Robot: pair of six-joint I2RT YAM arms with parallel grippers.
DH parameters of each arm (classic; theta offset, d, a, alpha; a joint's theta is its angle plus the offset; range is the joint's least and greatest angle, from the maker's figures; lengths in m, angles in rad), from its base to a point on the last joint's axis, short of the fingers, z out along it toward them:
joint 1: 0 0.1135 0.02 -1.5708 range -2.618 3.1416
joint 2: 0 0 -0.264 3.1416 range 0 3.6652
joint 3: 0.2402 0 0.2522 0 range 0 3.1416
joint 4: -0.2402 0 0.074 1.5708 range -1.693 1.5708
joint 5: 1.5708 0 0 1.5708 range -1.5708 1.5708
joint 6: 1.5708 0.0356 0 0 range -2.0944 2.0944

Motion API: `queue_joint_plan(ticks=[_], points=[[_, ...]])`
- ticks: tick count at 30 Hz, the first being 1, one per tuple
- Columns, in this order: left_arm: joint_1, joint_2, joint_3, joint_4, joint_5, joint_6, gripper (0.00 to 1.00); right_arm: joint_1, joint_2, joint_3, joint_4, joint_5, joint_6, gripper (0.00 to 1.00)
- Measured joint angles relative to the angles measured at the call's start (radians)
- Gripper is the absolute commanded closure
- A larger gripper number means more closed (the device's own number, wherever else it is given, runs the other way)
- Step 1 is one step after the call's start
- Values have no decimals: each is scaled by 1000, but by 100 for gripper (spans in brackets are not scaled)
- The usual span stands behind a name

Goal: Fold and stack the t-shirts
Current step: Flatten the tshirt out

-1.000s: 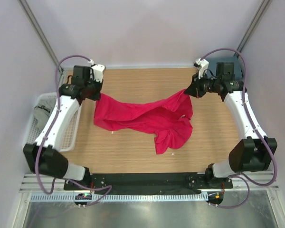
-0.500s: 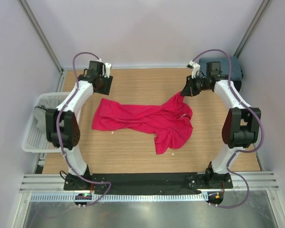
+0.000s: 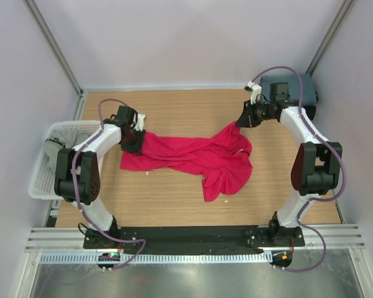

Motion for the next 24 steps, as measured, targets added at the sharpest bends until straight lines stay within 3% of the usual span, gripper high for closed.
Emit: queue_joint_plan(ticks=[11,24], points=[[21,50,-10,37,-30,-18,50,0,0,-10,-1,-11,-1,98],[61,117,-6,82,-45,-17,53,0,18,-13,-2,-18,-1,99]])
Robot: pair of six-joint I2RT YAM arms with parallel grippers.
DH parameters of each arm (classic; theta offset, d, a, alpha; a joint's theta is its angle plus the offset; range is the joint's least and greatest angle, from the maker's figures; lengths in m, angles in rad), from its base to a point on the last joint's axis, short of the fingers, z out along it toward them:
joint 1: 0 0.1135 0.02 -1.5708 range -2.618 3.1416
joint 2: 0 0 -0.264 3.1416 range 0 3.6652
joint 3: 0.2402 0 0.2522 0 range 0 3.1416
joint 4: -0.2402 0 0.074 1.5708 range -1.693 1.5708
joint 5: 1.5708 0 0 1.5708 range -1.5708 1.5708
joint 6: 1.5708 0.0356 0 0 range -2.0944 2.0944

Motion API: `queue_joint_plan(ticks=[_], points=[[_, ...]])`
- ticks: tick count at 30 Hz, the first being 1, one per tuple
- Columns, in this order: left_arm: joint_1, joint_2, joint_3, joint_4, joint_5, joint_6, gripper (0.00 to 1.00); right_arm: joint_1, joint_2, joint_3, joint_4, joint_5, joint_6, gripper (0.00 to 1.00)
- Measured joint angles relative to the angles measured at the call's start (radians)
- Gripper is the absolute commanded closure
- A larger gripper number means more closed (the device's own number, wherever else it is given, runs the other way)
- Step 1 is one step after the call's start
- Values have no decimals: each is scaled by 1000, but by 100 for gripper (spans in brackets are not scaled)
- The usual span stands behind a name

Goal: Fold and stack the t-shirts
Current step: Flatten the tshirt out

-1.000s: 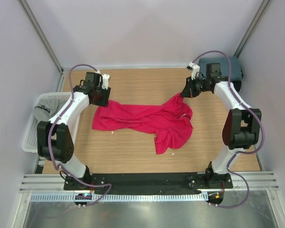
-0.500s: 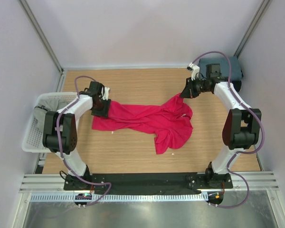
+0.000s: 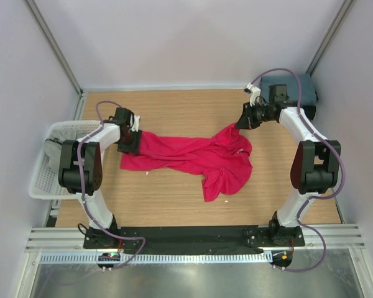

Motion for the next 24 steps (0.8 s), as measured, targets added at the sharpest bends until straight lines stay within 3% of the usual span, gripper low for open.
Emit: queue_joint_plan(ticks=[24], points=[[3,-40,5,11,43,-5,62,0,11,0,-3,-1,0,99]])
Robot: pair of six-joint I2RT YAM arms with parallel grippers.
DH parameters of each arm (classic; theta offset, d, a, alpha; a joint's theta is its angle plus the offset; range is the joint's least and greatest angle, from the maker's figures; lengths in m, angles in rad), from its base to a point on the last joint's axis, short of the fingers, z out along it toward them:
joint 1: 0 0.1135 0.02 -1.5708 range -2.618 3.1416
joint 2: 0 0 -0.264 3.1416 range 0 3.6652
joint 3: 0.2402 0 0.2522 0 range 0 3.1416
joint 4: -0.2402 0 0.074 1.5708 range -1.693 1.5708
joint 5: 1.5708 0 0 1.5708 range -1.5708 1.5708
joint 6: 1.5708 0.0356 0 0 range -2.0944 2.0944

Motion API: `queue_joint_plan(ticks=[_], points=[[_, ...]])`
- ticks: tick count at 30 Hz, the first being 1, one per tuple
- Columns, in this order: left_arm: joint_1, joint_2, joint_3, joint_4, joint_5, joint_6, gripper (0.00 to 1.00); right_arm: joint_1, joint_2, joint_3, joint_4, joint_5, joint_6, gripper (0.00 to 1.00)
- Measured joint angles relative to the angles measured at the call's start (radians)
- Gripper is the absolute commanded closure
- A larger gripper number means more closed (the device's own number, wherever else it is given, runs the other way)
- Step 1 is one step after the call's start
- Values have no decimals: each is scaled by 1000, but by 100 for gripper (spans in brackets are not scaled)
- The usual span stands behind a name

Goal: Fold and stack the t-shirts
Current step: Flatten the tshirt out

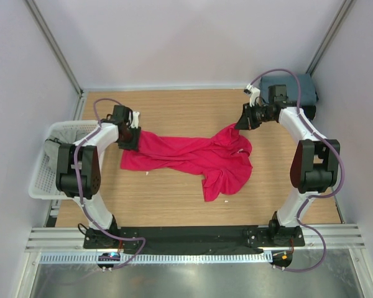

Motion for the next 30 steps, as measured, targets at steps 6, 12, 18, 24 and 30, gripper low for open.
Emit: queue_joint_plan(ticks=[6,12,18,24,30], points=[[0,-2,0,0,10,0,63,0,0,0,-1,0,0,99],[0,-1,0,-3,15,-2,96,0,0,0,-3,0,0,99],[0,-2,12,-21,21,0,100,0,0,0,-2,1,1,99],[0,-31,21,-36,22,1,100,-20,-3,2,-2,11,21,99],[0,-203,115,-80,19,28,100,-87,-61,45,11,55,104,99]])
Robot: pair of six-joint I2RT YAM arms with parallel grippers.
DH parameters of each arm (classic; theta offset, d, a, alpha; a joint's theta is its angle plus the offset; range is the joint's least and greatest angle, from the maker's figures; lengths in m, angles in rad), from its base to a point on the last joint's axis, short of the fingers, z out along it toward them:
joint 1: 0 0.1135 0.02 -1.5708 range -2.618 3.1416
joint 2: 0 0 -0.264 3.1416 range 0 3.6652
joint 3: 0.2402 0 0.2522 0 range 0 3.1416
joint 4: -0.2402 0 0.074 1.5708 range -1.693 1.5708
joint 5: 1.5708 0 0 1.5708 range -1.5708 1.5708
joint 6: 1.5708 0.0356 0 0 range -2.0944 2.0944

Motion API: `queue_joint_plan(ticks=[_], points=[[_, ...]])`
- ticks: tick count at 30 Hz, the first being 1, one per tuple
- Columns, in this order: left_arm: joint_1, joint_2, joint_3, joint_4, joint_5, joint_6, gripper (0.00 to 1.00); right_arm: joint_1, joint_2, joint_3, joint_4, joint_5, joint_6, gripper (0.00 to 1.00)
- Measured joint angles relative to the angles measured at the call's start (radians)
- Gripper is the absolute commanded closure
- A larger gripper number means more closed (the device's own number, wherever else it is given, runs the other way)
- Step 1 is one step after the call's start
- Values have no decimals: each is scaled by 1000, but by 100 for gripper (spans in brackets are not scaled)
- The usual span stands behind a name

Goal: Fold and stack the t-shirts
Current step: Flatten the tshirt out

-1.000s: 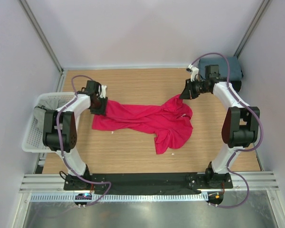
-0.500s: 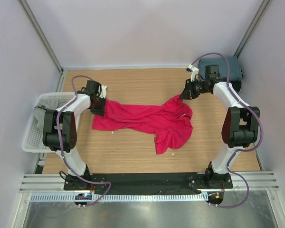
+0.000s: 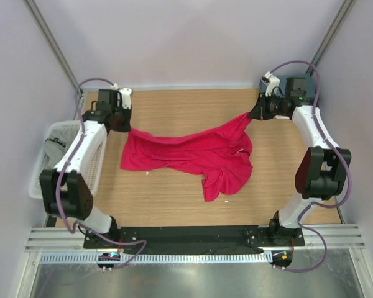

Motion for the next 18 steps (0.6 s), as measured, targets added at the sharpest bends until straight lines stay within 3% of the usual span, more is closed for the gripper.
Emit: queue_joint_plan(ticks=[8,13,18], points=[[0,-264,187,9,-33,26,100,-15,-182,160,-2,112,79,99],[0,-371,238,-10,-38,26,100,-13,-290,329,-33,162,89,98],[0,-431,332,-63,-34,26,100,-13,-452,380,-63,205,89,99]])
